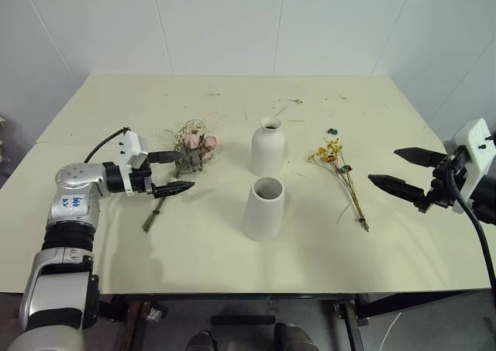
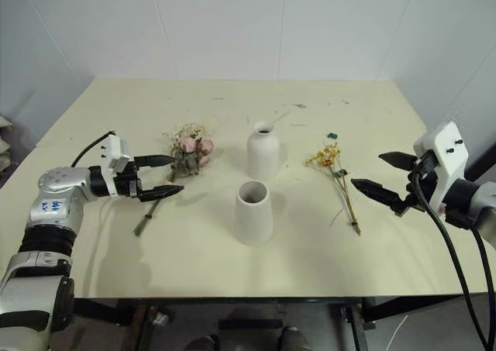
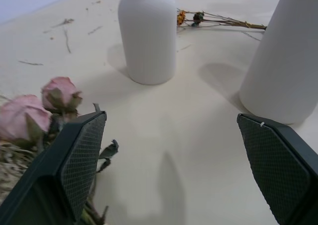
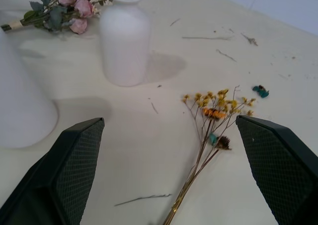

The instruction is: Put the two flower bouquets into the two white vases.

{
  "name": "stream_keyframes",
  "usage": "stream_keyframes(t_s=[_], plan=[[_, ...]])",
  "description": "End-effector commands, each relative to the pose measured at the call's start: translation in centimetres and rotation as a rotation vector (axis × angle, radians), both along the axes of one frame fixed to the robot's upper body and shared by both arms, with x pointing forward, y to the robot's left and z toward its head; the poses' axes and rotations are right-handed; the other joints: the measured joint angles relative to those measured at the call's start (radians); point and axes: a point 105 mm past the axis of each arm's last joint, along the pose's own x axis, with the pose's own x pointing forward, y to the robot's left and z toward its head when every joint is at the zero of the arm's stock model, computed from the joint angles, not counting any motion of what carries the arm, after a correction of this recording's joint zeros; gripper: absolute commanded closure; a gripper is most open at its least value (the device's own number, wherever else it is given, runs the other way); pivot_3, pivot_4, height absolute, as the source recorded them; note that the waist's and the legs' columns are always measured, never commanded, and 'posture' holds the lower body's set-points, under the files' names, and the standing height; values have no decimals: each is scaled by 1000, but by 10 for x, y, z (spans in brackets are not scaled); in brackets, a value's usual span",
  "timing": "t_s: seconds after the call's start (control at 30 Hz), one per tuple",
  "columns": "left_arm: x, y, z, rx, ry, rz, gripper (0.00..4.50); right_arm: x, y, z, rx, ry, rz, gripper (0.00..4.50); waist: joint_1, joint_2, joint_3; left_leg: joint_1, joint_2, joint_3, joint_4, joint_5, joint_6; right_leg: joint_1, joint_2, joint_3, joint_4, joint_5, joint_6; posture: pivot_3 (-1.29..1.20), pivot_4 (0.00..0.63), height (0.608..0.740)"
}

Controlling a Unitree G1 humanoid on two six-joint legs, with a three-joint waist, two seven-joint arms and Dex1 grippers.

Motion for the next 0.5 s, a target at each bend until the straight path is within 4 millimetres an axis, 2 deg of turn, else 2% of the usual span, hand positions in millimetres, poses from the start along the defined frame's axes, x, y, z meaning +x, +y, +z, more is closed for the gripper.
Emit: stream_keyframes(t_s=[0.03,0.1,0.2,0.33,0.43,0.5], plan=[[3,-4,18,-6,-75,-15,0,-5,2,23,37,-114,-10,14,-1,0,0,0,0,0,0,0,0,0,0,0,0,0,0,0,150,740],[3,-2,21,-19,-86,-12,0,0,3,28,71,-144,-23,14,-4,0,0,0,0,0,0,0,0,0,0,0,0,0,0,0,150,740],[-1,-1,22,-27,-83,-28,0,5,2,25,53,-135,-50,14,-4,0,0,0,0,0,0,0,0,0,0,0,1,0,0,0,150,740],[-7,-1,17,-19,-65,-59,0,15,-7,13,51,-65,-144,14,-1,0,0,0,0,0,0,0,0,0,0,0,0,0,0,0,150,740],[-13,6,19,-24,-75,-50,0,26,-17,-11,88,105,-273,14,-4,0,0,0,0,0,0,0,0,0,0,0,1,0,0,0,150,740],[-16,13,18,-12,-81,-34,0,31,-11,-22,84,171,-285,14,-6,0,0,0,0,0,0,0,0,0,0,0,1,0,0,0,150,740]])
